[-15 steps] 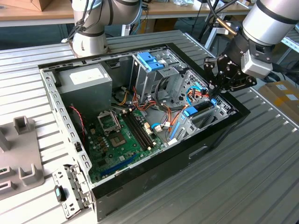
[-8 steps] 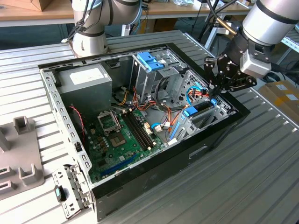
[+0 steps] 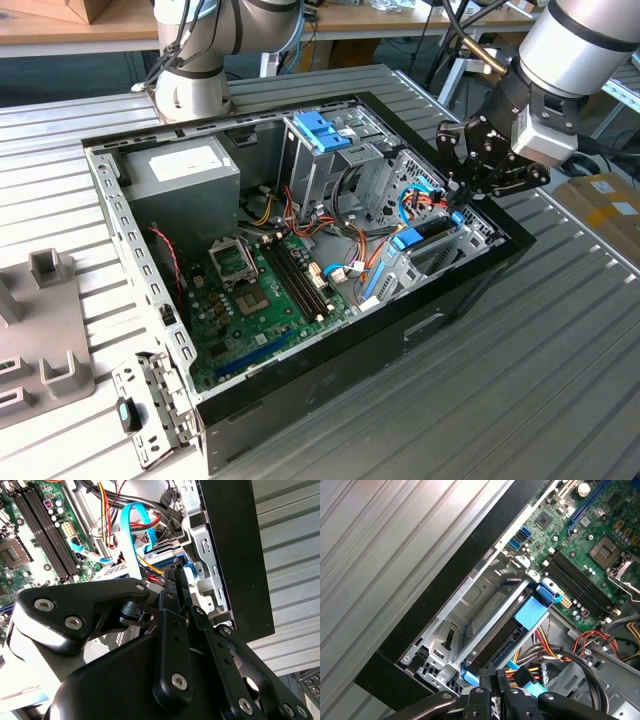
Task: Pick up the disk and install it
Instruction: 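Insert the first disk wire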
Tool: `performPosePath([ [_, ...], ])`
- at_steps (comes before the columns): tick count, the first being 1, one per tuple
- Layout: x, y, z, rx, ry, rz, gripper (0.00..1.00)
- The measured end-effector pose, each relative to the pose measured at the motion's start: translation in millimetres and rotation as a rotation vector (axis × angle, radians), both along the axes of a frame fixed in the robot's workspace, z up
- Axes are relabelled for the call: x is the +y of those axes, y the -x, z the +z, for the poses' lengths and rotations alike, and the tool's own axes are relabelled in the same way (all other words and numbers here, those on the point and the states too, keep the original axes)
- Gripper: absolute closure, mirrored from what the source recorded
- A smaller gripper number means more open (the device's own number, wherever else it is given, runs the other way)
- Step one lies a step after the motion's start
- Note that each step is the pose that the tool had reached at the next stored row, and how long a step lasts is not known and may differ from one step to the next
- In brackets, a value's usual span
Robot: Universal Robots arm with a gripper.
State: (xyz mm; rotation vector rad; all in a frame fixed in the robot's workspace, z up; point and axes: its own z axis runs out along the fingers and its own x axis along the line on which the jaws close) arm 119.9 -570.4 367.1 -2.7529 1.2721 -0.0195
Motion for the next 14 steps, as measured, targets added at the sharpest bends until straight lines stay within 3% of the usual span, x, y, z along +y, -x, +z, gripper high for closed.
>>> performPosePath([
  [14, 0.0, 0.0, -0.1, -0.0001, 0.0000, -0.043, 0.83],
])
